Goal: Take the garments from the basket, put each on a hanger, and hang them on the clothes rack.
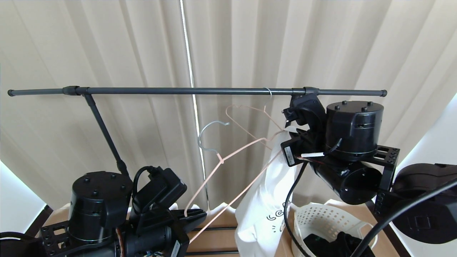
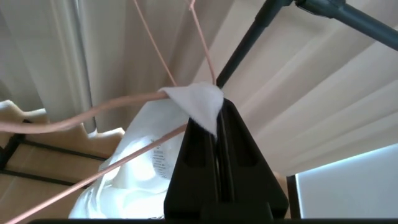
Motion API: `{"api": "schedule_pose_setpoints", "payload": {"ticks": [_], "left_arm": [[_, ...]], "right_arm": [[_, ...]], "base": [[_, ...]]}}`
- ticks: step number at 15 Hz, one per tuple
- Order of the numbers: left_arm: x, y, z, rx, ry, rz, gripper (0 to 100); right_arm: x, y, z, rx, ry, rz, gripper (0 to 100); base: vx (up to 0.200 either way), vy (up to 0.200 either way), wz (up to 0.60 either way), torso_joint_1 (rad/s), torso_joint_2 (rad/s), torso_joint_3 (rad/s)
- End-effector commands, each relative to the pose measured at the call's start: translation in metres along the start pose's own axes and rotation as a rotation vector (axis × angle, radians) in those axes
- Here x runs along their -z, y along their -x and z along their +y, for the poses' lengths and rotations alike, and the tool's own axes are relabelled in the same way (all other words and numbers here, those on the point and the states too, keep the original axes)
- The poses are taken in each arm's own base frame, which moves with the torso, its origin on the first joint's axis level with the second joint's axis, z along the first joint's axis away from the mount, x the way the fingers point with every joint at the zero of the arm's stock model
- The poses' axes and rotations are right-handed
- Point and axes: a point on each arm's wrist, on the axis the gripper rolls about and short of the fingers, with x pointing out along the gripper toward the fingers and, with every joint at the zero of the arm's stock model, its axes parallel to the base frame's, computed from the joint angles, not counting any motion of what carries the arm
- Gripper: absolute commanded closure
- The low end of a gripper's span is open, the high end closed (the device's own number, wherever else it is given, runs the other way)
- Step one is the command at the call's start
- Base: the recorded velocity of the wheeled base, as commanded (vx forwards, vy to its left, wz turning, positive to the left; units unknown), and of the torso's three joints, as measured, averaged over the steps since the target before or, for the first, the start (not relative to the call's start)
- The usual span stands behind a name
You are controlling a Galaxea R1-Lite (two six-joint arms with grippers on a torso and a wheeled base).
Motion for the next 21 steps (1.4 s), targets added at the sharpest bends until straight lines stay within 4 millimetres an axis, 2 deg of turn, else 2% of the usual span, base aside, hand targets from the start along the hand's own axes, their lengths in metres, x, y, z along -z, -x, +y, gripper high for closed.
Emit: {"api": "schedule_pose_setpoints", "payload": {"ticks": [1, 5, 12, 17, 19, 21], "left_arm": [[0.002, -0.004, -0.001, 0.006, -0.001, 0.015, 100], [0.0, -0.004, -0.003, 0.01, -0.006, 0.011, 100], [0.002, -0.005, -0.003, 0.013, -0.008, 0.017, 100], [0.002, -0.006, -0.003, 0.012, -0.008, 0.02, 100], [0.002, -0.005, -0.003, 0.012, -0.008, 0.02, 100], [0.004, -0.005, -0.003, 0.014, -0.007, 0.024, 100]], "right_arm": [[0.002, 0.007, 0.007, -0.025, 0.014, 0.001, 100], [0.004, 0.022, 0.023, -0.071, 0.036, -0.007, 100], [0.007, 0.069, 0.056, -0.245, 0.082, -0.053, 100], [0.011, 0.104, 0.078, -0.369, 0.053, -0.138, 100], [0.013, 0.111, 0.081, -0.395, 0.059, -0.142, 100], [0.006, 0.126, 0.078, -0.493, 0.014, -0.174, 100]], "base": [[0.0, 0.0, 0.0, 0.0, 0.0, 0.0], [0.0, 0.0, 0.0, 0.0, 0.0, 0.0], [0.0, 0.0, 0.0, 0.0, 0.0, 0.0], [0.0, 0.0, 0.0, 0.0, 0.0, 0.0], [0.0, 0.0, 0.0, 0.0, 0.0, 0.0], [0.0, 0.0, 0.0, 0.0, 0.0, 0.0]]}}
